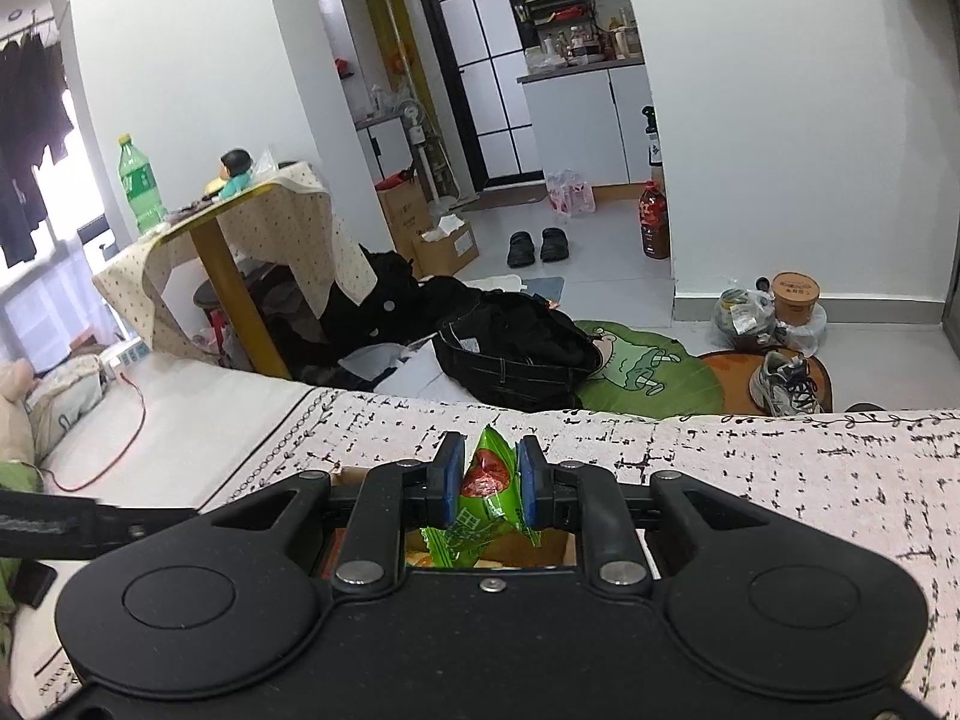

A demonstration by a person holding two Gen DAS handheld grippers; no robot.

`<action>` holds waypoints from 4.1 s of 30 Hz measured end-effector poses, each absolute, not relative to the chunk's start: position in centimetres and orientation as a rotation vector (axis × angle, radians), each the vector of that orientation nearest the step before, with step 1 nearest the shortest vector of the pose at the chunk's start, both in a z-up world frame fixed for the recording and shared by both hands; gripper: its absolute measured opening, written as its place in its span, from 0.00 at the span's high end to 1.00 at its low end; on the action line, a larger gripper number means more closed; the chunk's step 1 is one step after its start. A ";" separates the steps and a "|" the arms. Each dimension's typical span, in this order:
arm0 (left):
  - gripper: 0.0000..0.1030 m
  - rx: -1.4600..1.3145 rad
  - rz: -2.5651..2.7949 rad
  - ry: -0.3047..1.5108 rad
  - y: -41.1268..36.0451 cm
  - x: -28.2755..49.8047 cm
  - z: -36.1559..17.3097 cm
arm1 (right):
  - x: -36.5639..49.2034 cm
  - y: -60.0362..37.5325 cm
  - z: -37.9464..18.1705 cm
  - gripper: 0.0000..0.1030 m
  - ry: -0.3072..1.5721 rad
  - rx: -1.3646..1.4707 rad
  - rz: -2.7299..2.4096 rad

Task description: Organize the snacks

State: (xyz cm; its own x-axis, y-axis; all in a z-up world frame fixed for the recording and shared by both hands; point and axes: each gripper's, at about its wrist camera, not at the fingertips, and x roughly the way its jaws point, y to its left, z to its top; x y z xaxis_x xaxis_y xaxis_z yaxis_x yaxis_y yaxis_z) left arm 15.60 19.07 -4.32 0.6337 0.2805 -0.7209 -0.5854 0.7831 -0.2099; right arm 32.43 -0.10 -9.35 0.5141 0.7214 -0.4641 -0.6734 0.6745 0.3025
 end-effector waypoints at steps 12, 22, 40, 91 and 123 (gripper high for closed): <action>0.54 -0.458 0.538 0.751 20.0 14.5 -4.6 | 32.2 -0.3 -10.0 0.68 0.612 0.040 0.797; 0.44 -0.450 0.490 0.785 18.0 14.5 -5.2 | 31.4 -4.1 -9.5 0.56 0.689 0.081 0.825; 0.25 -0.348 0.402 0.834 11.9 14.8 -4.7 | 29.8 -11.1 -8.4 0.08 0.712 0.180 0.818; 0.00 -0.169 0.186 0.617 2.6 1.4 5.7 | 17.0 -27.4 -0.6 0.00 0.639 0.216 0.661; 0.00 -0.128 0.167 0.558 3.2 -6.7 7.5 | 10.0 -25.0 1.8 0.00 0.591 0.083 0.667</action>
